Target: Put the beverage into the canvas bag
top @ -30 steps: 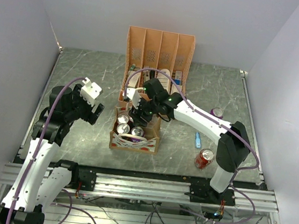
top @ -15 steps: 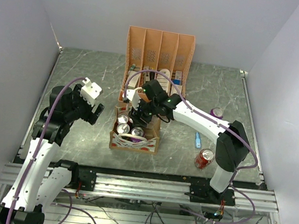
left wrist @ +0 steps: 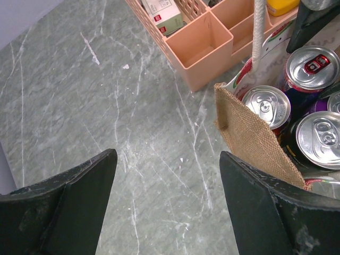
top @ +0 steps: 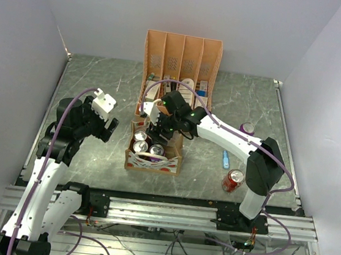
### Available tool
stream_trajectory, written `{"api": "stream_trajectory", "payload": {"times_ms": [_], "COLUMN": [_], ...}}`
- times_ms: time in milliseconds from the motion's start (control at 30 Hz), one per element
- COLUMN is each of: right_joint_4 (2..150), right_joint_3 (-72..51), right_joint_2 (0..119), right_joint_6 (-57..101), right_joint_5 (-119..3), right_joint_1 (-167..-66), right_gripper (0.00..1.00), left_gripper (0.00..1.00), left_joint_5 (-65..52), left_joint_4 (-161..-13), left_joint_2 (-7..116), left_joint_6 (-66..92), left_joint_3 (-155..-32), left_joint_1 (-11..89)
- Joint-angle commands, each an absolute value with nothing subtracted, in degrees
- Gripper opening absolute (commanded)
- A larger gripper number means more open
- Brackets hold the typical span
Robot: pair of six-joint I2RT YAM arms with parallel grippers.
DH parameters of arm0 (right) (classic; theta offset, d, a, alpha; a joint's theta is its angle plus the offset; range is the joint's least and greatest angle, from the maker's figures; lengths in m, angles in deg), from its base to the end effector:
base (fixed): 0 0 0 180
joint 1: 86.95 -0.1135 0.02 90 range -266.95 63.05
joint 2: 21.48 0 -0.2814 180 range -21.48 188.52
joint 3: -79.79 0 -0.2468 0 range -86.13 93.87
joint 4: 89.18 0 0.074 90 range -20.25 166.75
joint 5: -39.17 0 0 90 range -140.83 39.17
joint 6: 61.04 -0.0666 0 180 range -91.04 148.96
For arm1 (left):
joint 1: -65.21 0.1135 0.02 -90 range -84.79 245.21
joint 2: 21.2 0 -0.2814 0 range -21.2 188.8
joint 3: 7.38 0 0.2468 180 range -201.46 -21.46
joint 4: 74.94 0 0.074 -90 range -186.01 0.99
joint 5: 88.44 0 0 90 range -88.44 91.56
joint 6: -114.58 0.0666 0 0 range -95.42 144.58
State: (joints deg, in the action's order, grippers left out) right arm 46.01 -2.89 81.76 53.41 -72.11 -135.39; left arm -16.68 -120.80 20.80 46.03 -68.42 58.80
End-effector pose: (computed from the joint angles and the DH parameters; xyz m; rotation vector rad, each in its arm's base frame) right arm 0.2579 0.3274 0.2566 -1.6026 1.8911 0.6379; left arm 0.1633 -0.0393 0.3204 0.6756 1.9007 -0.1579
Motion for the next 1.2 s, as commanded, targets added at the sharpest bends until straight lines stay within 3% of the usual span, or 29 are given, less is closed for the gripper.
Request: {"api": "stream_trajectory", "payload": {"times_ms": [0,400,1167], "right_joint_4": [45.48,42.75,39.56], "right_joint_3": [-1.32,1.32,0.86], "right_joint_2": [81.70,80.06,72.13], "right_joint_6": [55.13,55.50,59.28], "right_joint_5": [-70.07,-70.04,-64.32], "right_joint_1": [-135.57,-136.33,-141.97], "right_gripper": [0.63,0.77,0.77], "left_gripper": [0.89,0.89,0.89], "left_joint_5": [-18.35,-18.31,-17.68], "left_joint_4": [-119.73,-119.31,-119.57], "left_joint_2": [20.50,21.13,19.95], "left_joint_6": [46.69,46.58,46.99], "left_joint_3": [-68.11,-68.56,-67.95], "left_joint_1": [59.45,59.49,59.50]}}
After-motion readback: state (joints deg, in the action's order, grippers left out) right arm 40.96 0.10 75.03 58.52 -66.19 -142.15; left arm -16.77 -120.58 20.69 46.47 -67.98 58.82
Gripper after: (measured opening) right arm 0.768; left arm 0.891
